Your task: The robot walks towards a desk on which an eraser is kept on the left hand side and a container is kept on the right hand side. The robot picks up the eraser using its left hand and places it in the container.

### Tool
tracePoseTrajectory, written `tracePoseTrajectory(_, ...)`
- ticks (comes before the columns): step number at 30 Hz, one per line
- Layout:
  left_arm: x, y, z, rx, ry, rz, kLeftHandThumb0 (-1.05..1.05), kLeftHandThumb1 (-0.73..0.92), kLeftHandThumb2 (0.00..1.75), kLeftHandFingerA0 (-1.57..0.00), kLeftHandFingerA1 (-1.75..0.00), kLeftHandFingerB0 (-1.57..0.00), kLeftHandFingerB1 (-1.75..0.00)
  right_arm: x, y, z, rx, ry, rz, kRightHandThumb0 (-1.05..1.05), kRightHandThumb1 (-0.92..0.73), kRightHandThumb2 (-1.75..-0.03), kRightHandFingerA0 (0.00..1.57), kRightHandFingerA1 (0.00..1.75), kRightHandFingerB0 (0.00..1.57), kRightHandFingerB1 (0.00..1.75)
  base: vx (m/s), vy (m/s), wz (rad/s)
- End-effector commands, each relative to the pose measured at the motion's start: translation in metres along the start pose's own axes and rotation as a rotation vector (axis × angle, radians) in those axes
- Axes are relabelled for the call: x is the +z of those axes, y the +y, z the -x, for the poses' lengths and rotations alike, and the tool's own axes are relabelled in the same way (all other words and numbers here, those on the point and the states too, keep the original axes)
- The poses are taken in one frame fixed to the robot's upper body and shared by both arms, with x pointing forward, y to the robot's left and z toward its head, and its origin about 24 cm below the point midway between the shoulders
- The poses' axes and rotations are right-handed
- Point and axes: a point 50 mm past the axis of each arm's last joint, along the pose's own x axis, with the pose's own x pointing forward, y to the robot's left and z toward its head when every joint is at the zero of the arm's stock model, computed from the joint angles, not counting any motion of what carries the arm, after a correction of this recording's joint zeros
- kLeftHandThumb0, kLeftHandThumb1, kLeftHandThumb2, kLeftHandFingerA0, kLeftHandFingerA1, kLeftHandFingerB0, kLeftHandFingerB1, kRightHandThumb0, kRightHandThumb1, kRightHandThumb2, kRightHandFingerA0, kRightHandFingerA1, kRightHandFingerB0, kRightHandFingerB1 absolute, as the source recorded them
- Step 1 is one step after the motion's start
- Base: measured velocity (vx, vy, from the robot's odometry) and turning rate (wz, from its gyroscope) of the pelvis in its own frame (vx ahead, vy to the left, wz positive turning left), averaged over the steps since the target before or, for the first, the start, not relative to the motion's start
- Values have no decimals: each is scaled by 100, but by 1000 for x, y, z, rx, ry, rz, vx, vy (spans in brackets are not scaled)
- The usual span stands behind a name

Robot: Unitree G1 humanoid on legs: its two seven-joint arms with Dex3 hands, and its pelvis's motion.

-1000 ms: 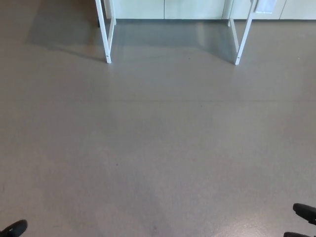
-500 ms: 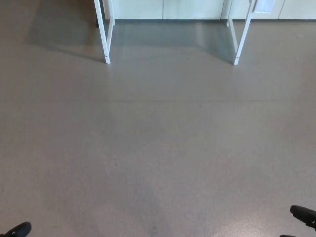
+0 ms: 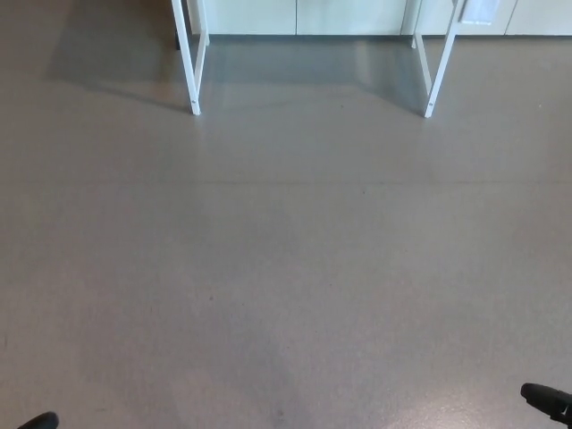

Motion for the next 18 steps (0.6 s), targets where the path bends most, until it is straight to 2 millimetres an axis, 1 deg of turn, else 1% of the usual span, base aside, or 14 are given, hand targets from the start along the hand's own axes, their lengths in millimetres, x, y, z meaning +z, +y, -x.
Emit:
tracePoseTrajectory(1, 3, 3, 3, -3, -36, -24, -15, 59, 57, -48, -46, -44, -38, -1, -3, 3, -10, -16, 31, -29, -45, -53, 68, 63, 47, 50, 232, -2, -8)
tracePoseTrajectory(5, 3, 3, 4, -6, -39, -28, -17, 58, 57, -48, -47, -45, -38, 0, -2, 3, -7, -15, 27, -27, -46, -54, 67, 63, 47, 50, -60, -8, 22)
tracePoseTrajectory(6, 3, 3, 4, -8, -39, -25, -16, 59, 57, -48, -47, -44, -39, 0, -2, 2, -4, -18, 21, -25, -46, -54, 66, 65, 46, 51, -77, 25, -10)
tracePoseTrajectory(10, 4, 3, 2, -5, -39, -32, -16, 58, 57, -49, -47, -45, -39, 1, -2, 2, -4, -18, 29, -28, -45, -53, 66, 64, 46, 51, 3, 56, -2)
tracePoseTrajectory(13, 4, 2, 3, -2, -36, -41, -16, 58, 57, -50, -47, -47, -39, -1, -2, 2, -7, -16, 27, -27, -45, -54, 69, 64, 46, 51, 85, 240, -21)
tracePoseTrajectory(16, 4, 2, 4, -2, -32, -47, -16, 59, 57, -49, -46, -46, -39, -1, -2, 2, -7, -16, 32, -26, -45, -54, 69, 64, 46, 51, 234, 500, -35)
tracePoseTrajectory(18, 4, 2, 3, -4, -33, -45, -16, 60, 57, -50, -47, -44, -39, -1, -1, 2, -6, -15, 34, -26, -46, -54, 67, 64, 46, 51, 185, 246, 5)
